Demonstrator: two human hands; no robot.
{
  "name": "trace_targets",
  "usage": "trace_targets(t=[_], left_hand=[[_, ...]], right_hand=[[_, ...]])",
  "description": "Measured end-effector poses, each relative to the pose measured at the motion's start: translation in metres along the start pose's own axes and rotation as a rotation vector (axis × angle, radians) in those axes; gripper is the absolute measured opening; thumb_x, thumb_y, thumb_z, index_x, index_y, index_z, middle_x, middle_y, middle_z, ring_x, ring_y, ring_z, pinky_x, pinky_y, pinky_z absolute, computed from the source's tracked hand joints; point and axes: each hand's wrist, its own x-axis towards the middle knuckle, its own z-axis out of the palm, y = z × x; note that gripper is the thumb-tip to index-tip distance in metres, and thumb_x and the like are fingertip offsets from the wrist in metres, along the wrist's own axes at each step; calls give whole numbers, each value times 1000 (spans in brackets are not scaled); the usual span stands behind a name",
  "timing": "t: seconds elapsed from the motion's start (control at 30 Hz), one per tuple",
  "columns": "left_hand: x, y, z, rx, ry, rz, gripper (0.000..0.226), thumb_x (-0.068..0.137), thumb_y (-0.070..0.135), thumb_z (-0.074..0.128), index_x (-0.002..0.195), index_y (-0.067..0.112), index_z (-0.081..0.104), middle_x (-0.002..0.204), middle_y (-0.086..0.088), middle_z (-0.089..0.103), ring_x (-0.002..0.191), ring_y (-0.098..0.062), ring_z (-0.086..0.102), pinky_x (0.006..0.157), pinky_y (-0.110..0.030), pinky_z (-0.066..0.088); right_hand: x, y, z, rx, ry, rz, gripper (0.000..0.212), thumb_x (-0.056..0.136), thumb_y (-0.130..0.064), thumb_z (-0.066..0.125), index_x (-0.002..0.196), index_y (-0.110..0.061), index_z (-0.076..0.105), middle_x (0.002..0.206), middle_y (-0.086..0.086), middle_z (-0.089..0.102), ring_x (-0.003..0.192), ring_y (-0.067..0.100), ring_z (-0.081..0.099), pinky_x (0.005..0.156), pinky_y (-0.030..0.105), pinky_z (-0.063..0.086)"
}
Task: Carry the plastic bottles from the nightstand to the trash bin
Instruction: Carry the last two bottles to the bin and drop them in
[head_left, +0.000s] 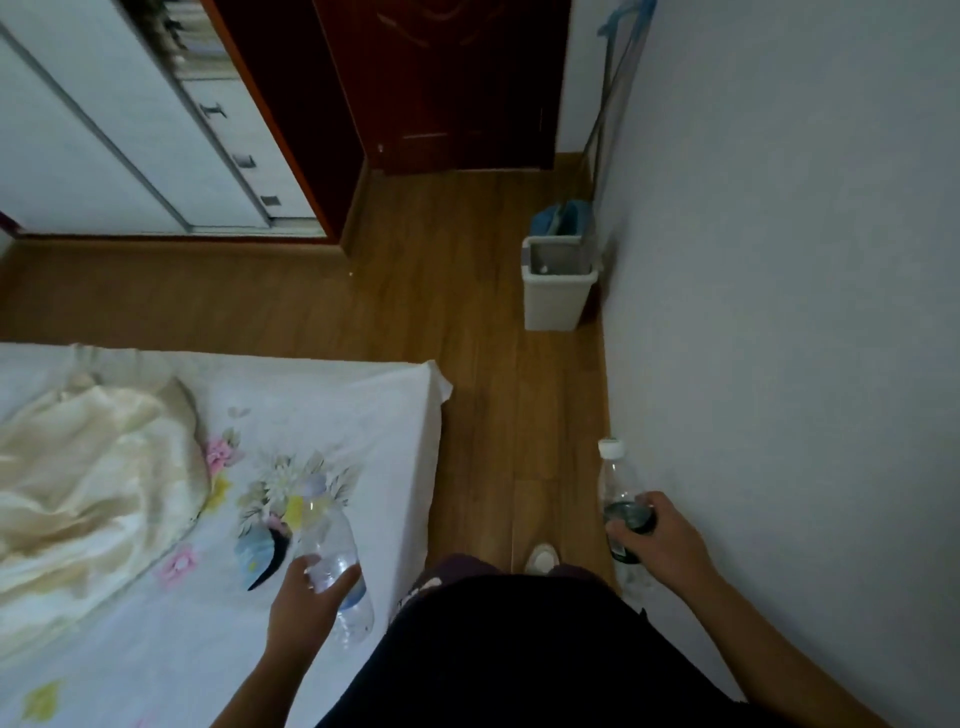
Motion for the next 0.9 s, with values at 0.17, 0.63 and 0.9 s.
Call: trace_targets(t=[0.17, 0.63, 0.9], left_hand=[[36, 38, 2, -45, 29, -76, 87, 63, 58, 78, 130, 7, 56, 126, -16, 66, 112, -36, 64, 92, -43, 47], [260, 242, -7, -14, -54, -13, 87, 64, 69, 74, 126, 11, 57, 117, -13, 70, 101, -32, 67, 91, -45, 52], [352, 395, -10, 49, -127, 219, 63, 76, 51, 79, 126, 21, 55, 109, 1, 67, 101, -25, 67, 83, -38, 51]], right_hand=[[82, -95, -21, -41, -54, -135, 51, 77, -46, 77, 117, -25, 55, 106, -2, 66, 97, 20, 65, 78, 34, 53], [274, -216, -45, -68, -1, -43, 48, 77, -40, 79, 115, -24, 55, 100, -5, 66, 86, 14, 63, 67, 28, 47], [350, -258, -70, -32, 33, 48, 42, 79, -33, 80, 110, -21, 55, 94, -1, 67, 86, 20, 65, 68, 31, 47]])
